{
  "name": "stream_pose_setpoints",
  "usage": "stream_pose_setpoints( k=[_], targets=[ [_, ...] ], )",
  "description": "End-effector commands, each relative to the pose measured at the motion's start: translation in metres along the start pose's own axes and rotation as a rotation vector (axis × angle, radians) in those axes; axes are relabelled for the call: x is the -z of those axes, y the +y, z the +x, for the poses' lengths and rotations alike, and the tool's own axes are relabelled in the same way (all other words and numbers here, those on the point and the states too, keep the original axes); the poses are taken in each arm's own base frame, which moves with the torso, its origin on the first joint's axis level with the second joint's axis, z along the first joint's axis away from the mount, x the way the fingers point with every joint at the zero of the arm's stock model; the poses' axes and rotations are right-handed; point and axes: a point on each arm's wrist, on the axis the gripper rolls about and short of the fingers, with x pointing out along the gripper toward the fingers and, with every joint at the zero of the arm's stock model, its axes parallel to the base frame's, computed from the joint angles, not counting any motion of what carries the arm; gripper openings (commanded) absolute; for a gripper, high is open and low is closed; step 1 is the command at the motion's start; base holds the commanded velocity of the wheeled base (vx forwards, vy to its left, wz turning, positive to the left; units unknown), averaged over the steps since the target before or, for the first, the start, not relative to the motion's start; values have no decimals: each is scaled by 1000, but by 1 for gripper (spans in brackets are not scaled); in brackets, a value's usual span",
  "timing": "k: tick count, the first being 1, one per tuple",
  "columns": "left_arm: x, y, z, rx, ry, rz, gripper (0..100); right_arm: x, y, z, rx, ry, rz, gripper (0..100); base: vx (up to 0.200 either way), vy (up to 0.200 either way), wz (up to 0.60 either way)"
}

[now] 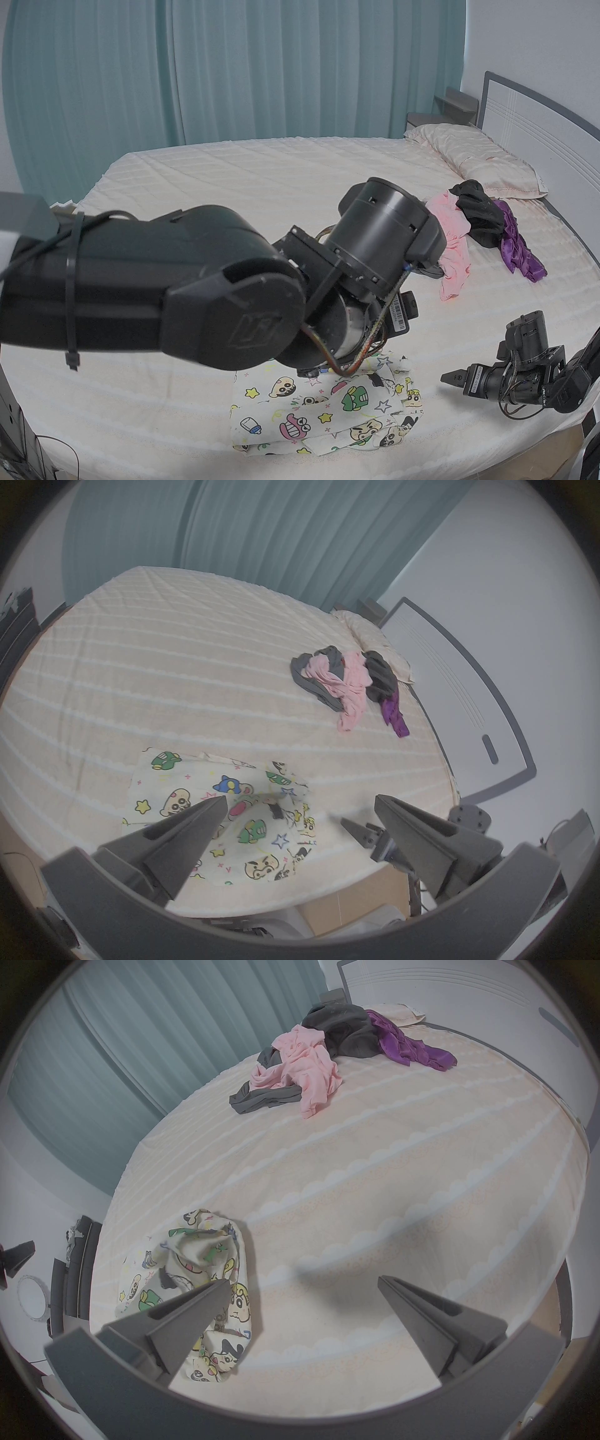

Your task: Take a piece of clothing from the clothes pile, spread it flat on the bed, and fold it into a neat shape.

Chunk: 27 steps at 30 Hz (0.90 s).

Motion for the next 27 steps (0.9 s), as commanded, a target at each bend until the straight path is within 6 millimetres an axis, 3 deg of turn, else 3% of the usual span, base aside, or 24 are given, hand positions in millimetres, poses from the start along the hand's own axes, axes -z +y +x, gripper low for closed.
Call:
stream_pose_setpoints(
  k=[1, 2, 8, 9, 10, 11, 12, 17, 22, 27],
  targets=[
    [-3, 8, -12, -23, -11, -35, 100, 0, 0, 0, 0, -1, 0, 100, 0, 0, 0],
    [-3, 8, -12, -23, -11, -35, 100, 0, 0, 0, 0, -1, 0, 100, 0, 0, 0],
    [-23, 81, -42, -106, 16, -183, 100, -2, 1, 0, -18, -25, 2, 100, 0, 0, 0],
    [-23, 81, -42, -106, 16, -183, 100, -2, 1, 0, -18, -25, 2, 100, 0, 0, 0],
    [-24, 102, -49, -101, 29, -221, 100, -3, 2, 0, -27, -41, 3, 100, 0, 0, 0],
    [-24, 102, -49, -101, 29, -221, 100, -3, 2, 0, -27, -41, 3, 100, 0, 0, 0],
    [-19, 131, -53, -123, 36, -265, 100, -3, 2, -2, -33, -48, 1, 100, 0, 0, 0],
    [11, 180, -57, -168, 11, -346, 100, -3, 2, -4, -37, -54, -6, 100, 0, 0, 0],
    [42, 205, -66, -136, -13, -365, 100, -2, 7, -9, -35, -83, -25, 100, -40, 0, 0],
    [52, 216, -66, -147, -13, -412, 100, 2, 9, -10, -23, -90, -38, 100, -200, 0, 0]
  ],
)
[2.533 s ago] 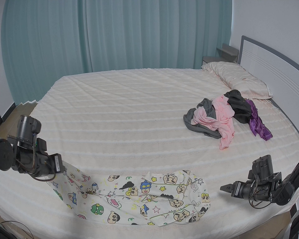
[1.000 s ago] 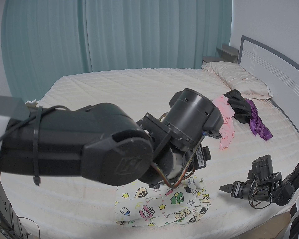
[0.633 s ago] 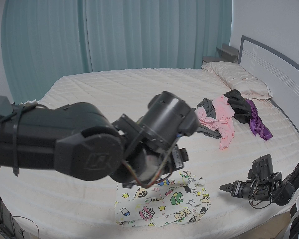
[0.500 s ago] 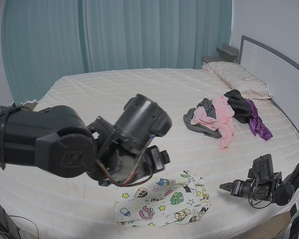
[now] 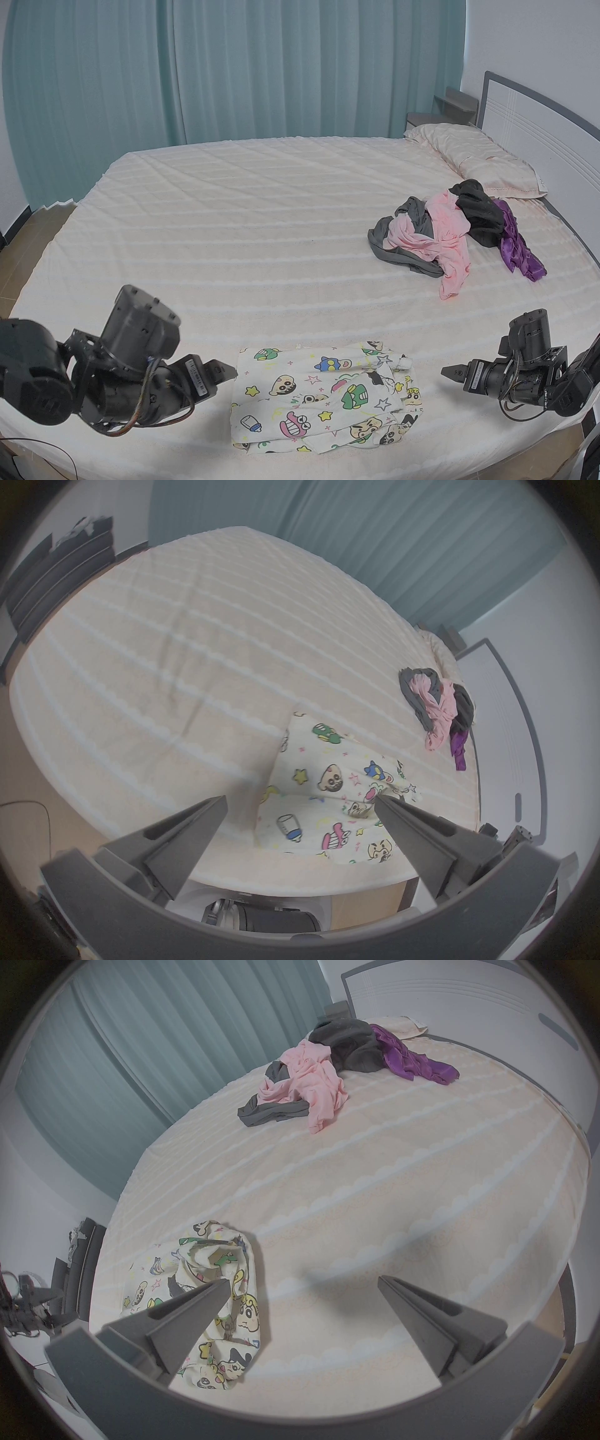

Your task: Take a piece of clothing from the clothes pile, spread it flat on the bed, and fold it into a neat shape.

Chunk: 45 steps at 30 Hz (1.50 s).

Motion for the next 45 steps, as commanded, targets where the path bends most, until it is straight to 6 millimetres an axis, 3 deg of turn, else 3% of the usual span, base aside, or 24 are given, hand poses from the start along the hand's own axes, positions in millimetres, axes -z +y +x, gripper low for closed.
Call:
stream_pose_setpoints(
  k=[1, 12, 24, 34, 45],
  targets=[
    [6, 34, -18, 42, -39, -93, 100, 3, 5, -6, -6, -23, -21, 100, -200, 0, 0],
    [9, 39, -15, 61, 46, -122, 100, 9, 8, -5, -14, 3, -40, 100, -36, 0, 0],
    [-3, 45, -13, 104, 102, -224, 100, 14, 14, -9, -50, 16, -60, 100, 0, 0, 0],
    [-8, 48, -12, 142, 131, -258, 100, 15, 18, -11, -81, 4, -67, 100, 0, 200, 0],
    [-3, 55, -12, 128, 147, -255, 100, 14, 50, -17, -314, -1, -103, 100, 0, 36, 0]
  ],
)
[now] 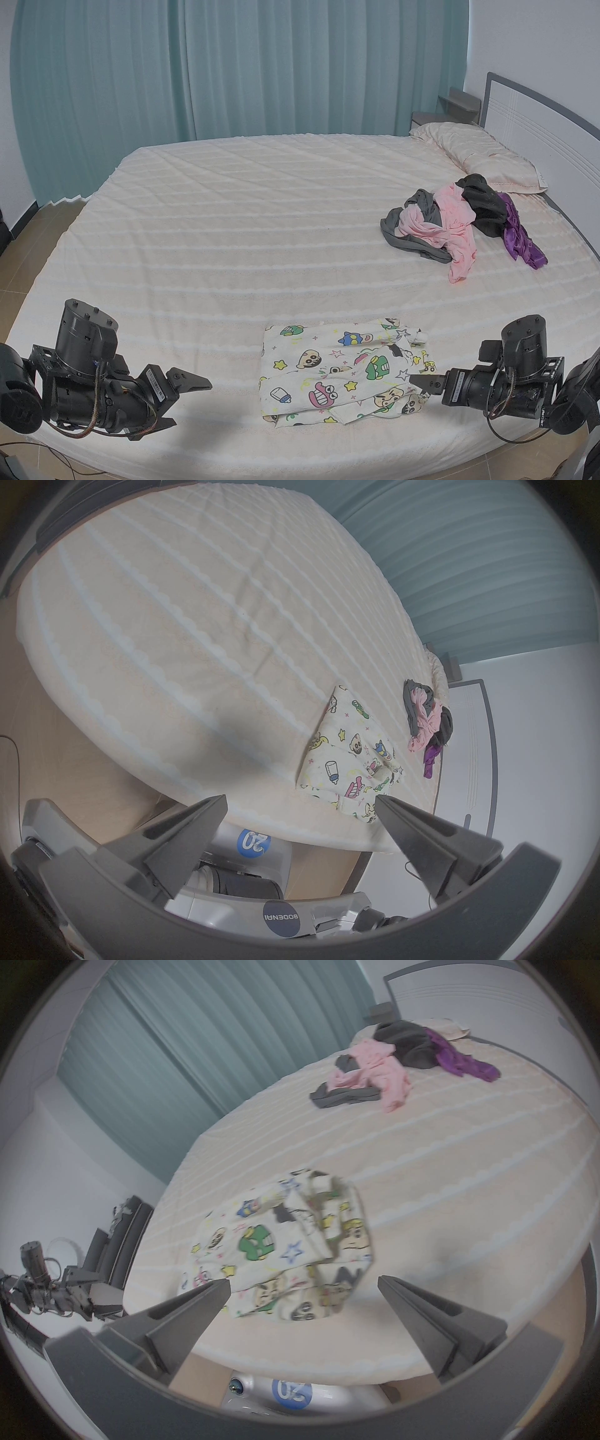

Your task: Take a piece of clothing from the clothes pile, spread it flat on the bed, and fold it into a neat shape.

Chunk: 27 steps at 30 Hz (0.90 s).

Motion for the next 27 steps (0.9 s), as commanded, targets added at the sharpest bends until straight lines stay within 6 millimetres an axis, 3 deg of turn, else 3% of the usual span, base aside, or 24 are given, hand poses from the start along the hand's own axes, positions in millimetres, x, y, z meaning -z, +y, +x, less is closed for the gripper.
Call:
stream_pose_setpoints(
  k=[1, 6, 7, 8, 11, 19, 27],
  targets=[
    [1, 2, 0, -5, 4, 1, 100, -5, 18, 9, -89, 11, -38, 100, 0, 0, 0],
    [2, 2, 0, -6, 7, 3, 100, -13, 27, 31, -135, 37, -65, 100, 0, 0, 0],
    [3, 4, 0, -12, 9, 2, 100, -18, 30, 47, -150, 53, -63, 100, 0, 0, 0],
    [3, 4, 0, -12, 9, 2, 100, -17, 30, 49, -150, 57, -63, 100, 0, 0, 0],
    [5, 8, 2, -26, 17, 0, 100, -24, 34, 82, -150, 58, -82, 100, 0, 0, 0],
    [5, 7, 3, -5, 13, 9, 100, -39, 44, 128, -184, 30, -119, 100, 0, 0, 0],
    [6, 9, 4, -13, 18, 10, 100, -32, 45, 128, -169, 95, -131, 100, 0, 0, 0]
  ],
)
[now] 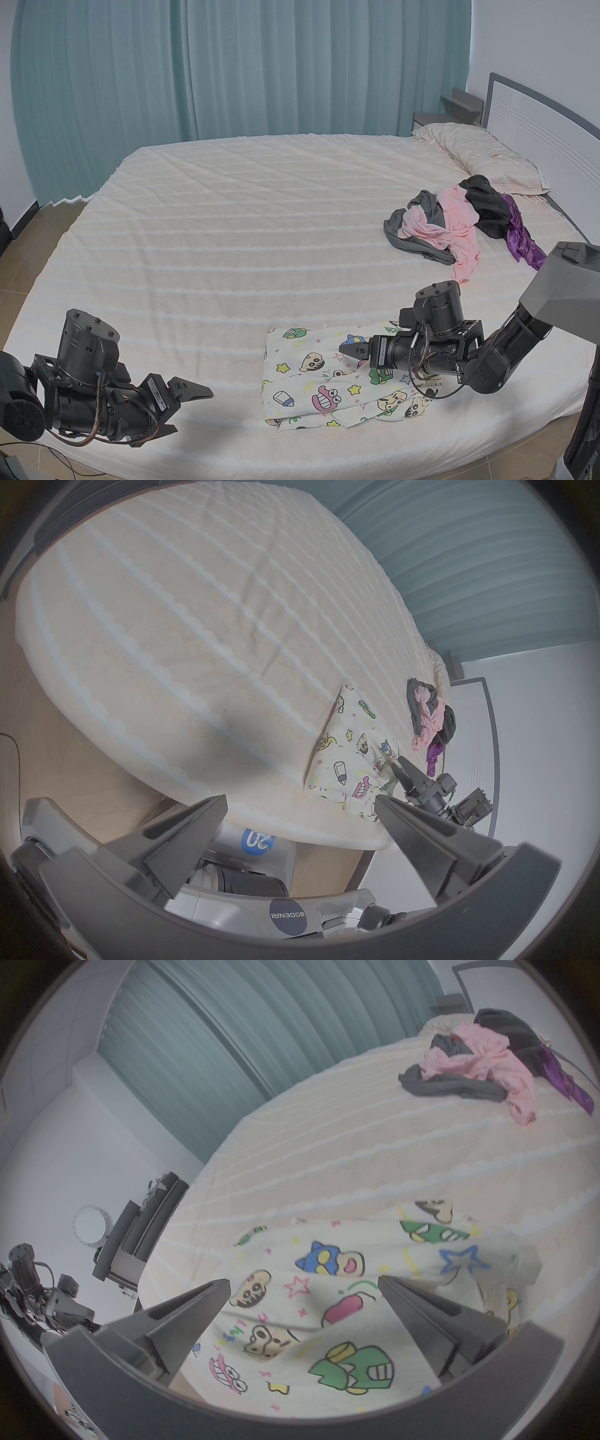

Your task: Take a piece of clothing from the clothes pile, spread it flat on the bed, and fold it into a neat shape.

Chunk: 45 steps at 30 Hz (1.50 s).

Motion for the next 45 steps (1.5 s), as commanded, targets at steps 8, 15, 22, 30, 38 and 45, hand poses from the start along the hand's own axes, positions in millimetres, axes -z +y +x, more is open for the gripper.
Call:
stream_pose_setpoints(
  k=[8, 15, 22, 30, 38, 45],
  targets=[
    [1, 1, 1, -8, 5, 2, 100, 16, -3, -29, 35, 85, -14, 100, 0, 0, 0],
    [1, 2, 0, -6, 2, 4, 100, 29, -3, -49, 57, 149, -23, 100, 0, 0, 0],
    [1, 2, 0, -6, 2, 4, 100, 31, -2, -64, 67, 167, -22, 100, 0, 0, 0],
    [1, 2, 0, -6, 3, 7, 100, 14, 11, -76, 28, 91, -33, 100, 0, 0, 0],
    [1, 2, 0, -6, 3, 7, 100, 9, 17, -22, 42, 109, -45, 100, 0, 0, 0],
    [1, 2, 0, -6, 3, 7, 100, 18, 19, 19, 134, 119, -77, 100, 0, 0, 0]
  ],
)
